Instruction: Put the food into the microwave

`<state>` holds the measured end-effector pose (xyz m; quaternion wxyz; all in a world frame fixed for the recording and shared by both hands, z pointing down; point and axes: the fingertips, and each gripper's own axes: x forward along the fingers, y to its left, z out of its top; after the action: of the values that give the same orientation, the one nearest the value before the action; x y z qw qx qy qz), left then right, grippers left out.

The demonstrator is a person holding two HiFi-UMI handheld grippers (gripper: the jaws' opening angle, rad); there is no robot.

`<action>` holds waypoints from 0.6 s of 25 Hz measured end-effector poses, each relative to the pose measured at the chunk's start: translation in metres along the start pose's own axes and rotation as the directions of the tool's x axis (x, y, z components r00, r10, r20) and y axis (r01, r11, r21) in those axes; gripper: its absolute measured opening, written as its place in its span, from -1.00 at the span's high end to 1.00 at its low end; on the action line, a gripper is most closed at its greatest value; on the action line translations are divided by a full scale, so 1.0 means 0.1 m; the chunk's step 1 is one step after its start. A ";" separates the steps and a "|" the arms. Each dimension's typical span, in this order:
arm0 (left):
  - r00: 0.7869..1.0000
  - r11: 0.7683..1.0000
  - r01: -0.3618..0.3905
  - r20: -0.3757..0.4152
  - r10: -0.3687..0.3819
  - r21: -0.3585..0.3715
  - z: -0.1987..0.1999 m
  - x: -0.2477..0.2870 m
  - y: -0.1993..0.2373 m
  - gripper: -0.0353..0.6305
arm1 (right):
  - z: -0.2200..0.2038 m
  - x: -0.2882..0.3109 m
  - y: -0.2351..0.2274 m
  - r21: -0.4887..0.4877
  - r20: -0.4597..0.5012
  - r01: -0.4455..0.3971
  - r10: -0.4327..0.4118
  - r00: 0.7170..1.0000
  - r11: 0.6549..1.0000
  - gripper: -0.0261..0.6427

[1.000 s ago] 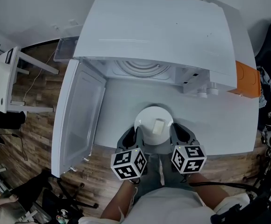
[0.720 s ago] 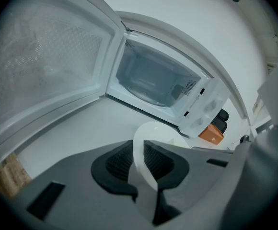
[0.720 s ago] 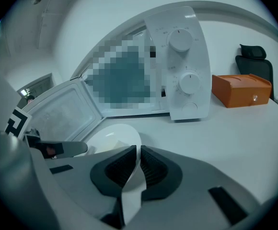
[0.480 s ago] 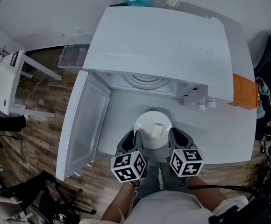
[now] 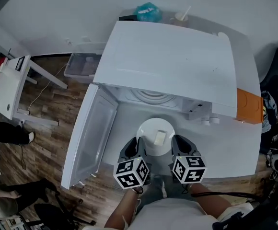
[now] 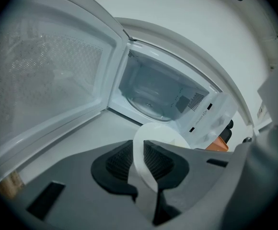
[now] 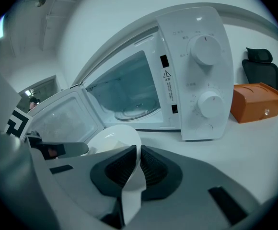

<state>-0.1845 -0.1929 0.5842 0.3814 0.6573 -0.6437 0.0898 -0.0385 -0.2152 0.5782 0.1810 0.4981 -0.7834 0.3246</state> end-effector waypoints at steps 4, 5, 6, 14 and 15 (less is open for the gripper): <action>1.000 1.000 -0.006 0.008 0.006 -0.010 0.07 0.01 0.00 0.68 | 0.09 0.04 0.02 -0.005 0.006 -0.006 0.006 1.000 1.000 0.81; 1.000 1.000 -0.008 0.010 0.008 -0.012 0.09 0.02 0.00 0.68 | 0.11 0.05 0.02 -0.006 0.006 -0.007 0.007 1.000 1.000 0.81; 1.000 1.000 -0.009 0.012 0.009 -0.014 0.11 0.02 0.00 0.68 | 0.13 0.06 0.02 -0.007 0.006 -0.008 0.008 1.000 1.000 0.81; 0.999 0.999 -0.016 0.032 0.017 -0.027 0.28 0.09 -0.01 0.68 | 0.25 0.15 0.03 -0.016 0.004 -0.017 0.017 1.000 1.000 0.81; 0.999 0.999 -0.016 0.034 0.017 -0.027 0.30 0.11 0.00 0.68 | 0.26 0.16 0.04 -0.015 0.004 -0.017 0.017 1.000 1.000 0.81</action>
<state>-0.1938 -0.2197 0.5697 0.3782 0.6482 -0.6569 0.0730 -0.0478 -0.2430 0.5679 0.1805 0.4908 -0.7904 0.3191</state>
